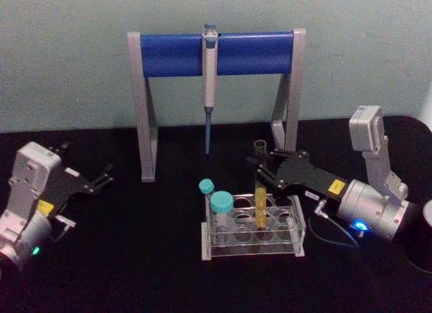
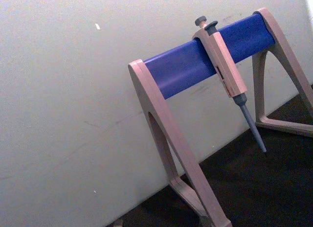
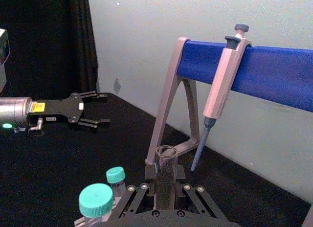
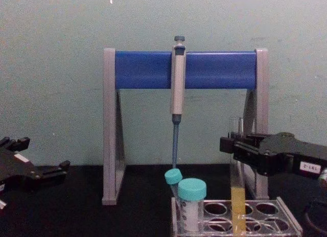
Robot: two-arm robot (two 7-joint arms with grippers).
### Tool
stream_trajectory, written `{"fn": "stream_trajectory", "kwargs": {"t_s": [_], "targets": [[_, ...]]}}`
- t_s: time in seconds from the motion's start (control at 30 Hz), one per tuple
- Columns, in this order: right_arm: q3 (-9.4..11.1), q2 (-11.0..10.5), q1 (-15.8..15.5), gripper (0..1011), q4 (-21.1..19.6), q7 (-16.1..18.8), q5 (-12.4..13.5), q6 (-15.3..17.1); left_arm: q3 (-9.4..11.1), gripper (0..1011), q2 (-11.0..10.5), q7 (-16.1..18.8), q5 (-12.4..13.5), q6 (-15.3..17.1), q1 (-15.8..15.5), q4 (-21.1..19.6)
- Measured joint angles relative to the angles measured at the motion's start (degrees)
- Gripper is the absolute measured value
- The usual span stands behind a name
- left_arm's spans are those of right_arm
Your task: Pick up the test tube from the test tube rack, shake it, then place it back into the test tube rack.
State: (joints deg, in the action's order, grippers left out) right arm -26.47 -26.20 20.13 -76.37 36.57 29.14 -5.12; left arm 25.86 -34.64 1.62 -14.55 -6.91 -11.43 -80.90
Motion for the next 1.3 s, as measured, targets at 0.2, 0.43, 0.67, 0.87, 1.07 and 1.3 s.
{"fn": "stream_trajectory", "kwargs": {"t_s": [0.2, 0.43, 0.67, 0.87, 1.07, 1.3], "targets": [[-0.07, 0.03, 0.02, 235, 0.16, -0.05, -0.14, 0.24, 0.0, 1001, 0.0, 0.0, 0.0, 0.0, 0.0, 0.0], [-0.19, 0.11, 0.18, 235, 0.45, -0.16, -0.41, 0.52, 0.0, 1001, 0.0, 0.0, 0.0, 0.0, 0.0, 0.0], [-0.2, 0.1, 0.17, 235, 0.35, -0.65, -0.78, 0.7, 0.0, 1001, 0.0, 0.0, 0.0, 0.0, 0.0, 0.0], [-0.21, 0.07, 0.04, 235, 0.06, -1.25, -1.25, 0.97, 0.0, 1001, 0.0, 0.0, 0.0, 0.0, 0.0, 0.0], [-0.2, 0.05, 0.0, 235, 0.03, -1.28, -1.28, 0.98, 0.0, 1001, 0.0, 0.0, 0.0, 0.0, 0.0, 0.0], [-0.2, 0.05, 0.0, 235, 0.03, -1.27, -1.28, 0.99, 0.0, 1001, 0.0, 0.0, 0.0, 0.0, 0.0, 0.0]]}}
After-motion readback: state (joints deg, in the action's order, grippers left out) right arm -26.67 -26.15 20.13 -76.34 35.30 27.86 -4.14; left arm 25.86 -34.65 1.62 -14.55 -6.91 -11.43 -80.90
